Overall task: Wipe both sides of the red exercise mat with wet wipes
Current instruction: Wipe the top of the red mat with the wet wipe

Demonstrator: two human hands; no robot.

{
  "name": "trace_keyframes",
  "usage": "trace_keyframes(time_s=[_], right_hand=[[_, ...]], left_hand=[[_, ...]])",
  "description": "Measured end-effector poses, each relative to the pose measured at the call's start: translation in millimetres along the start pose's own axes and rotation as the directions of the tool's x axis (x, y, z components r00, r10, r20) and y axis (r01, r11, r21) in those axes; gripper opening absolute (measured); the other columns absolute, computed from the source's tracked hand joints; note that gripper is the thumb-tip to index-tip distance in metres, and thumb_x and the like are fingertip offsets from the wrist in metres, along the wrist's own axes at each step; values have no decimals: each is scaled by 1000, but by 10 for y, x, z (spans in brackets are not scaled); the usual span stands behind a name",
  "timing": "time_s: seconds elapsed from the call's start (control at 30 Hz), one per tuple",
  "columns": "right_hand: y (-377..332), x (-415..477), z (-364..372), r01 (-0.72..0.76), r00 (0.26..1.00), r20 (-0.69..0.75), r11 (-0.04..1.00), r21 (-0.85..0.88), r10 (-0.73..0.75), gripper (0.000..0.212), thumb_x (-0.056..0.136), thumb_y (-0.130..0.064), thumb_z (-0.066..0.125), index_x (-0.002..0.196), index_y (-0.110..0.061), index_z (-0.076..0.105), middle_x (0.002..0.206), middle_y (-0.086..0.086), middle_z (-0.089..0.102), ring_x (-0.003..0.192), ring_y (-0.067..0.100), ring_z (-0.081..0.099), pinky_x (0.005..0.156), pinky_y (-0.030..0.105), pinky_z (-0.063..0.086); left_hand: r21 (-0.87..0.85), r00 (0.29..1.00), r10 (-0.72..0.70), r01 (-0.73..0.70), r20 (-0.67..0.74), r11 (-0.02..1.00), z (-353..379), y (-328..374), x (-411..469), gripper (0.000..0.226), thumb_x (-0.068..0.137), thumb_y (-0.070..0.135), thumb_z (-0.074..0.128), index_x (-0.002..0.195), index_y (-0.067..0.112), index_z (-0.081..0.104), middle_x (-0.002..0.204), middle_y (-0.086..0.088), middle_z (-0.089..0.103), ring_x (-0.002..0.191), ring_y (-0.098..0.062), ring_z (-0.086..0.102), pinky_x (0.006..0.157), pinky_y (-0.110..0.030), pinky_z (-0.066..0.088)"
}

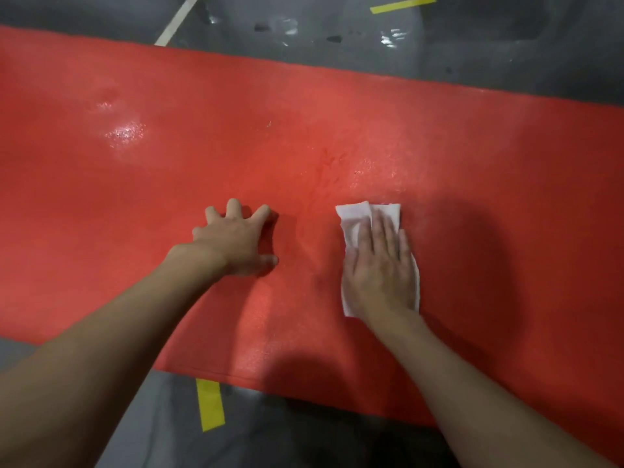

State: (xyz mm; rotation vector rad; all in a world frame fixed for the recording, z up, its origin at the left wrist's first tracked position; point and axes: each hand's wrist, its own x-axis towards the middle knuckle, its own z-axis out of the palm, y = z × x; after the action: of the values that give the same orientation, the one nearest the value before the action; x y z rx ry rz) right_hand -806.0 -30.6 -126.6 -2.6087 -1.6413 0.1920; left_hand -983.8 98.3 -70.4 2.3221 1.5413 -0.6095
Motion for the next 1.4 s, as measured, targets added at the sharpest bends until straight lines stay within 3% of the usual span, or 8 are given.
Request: trace_keyframes(time_s=[0.2, 0.33, 0.67, 0.83, 1.0, 1.17, 1.3, 1.4], right_hand=[[12, 11, 49, 415, 910, 16, 908, -59, -415, 57, 103, -36, 26, 154, -9, 32, 162, 13, 22, 151, 24, 18, 122, 44, 17], [29, 292, 29, -20, 999, -37, 1000, 5, 20, 62, 102, -38, 22, 156, -7, 21, 165, 13, 9, 153, 25, 8, 124, 42, 4], [-56, 422, 28, 59, 997, -43, 997, -58, -62, 60, 103, -40, 18, 158, -14, 15, 166, 10, 6, 153, 24, 5, 124, 44, -3], [127, 402, -13, 484, 874, 89, 872, -68, -478, 61, 100, -44, 14, 155, -23, 30, 163, 6, 22, 152, 23, 14, 123, 46, 9], [11, 629, 59, 8, 999, -46, 1000, -13, -8, 61, 102, -40, 19, 158, -15, 15, 166, 9, 7, 153, 23, 3, 123, 43, -5], [116, 581, -8, 452, 892, 40, 891, -49, -450, 63, 99, -43, 10, 155, -21, 28, 164, 7, 20, 153, 21, 11, 124, 43, 4], [175, 879, 14, 16, 999, -45, 1000, -7, -16, 59, 104, -38, 19, 158, -16, 18, 166, 8, 8, 153, 21, 2, 123, 41, -4], [-110, 712, 116, 218, 976, 0, 976, -6, -218, 60, 101, -42, 15, 158, -23, 10, 166, 8, 5, 153, 22, -3, 121, 43, -10]], left_hand=[[132, 999, 30, -28, -15, 991, 8, 123, 144, 113, 75, 55, 74, 154, 36, -5, 154, -16, 11, 141, -40, 18, 111, -52, 27], [70, 991, 133, -133, -5, 989, 14, 65, 174, 111, 73, 43, 81, 154, 24, 7, 162, -8, 4, 148, -33, 12, 114, -50, 30], [129, 990, 139, -138, 3, 982, -155, 137, 176, 110, 58, 40, 90, 146, 27, 25, 137, -8, 38, 124, -37, 42, 92, -50, 49], [156, 991, 131, -132, 21, 979, -202, 175, 181, 113, 56, 40, 92, 145, 25, 24, 135, -8, 36, 122, -39, 41, 88, -48, 48], [157, 992, 124, -125, 20, 980, -202, 169, 183, 123, 57, 39, 91, 151, 28, 13, 137, -8, 35, 123, -38, 40, 90, -48, 48], [159, 994, 106, -109, 30, 981, -221, 185, 208, 140, 54, 41, 92, 155, 22, -3, 143, -8, 31, 127, -39, 37, 90, -50, 46], [189, 994, 106, -109, 27, 976, -213, 169, 241, 138, 54, 46, 91, 155, 25, 0, 140, -7, 30, 124, -38, 37, 87, -48, 47], [220, 993, 106, -113, 44, 969, -249, 199, 286, 140, 51, 47, 92, 155, 31, 0, 139, -6, 27, 122, -38, 37, 85, -46, 48]])
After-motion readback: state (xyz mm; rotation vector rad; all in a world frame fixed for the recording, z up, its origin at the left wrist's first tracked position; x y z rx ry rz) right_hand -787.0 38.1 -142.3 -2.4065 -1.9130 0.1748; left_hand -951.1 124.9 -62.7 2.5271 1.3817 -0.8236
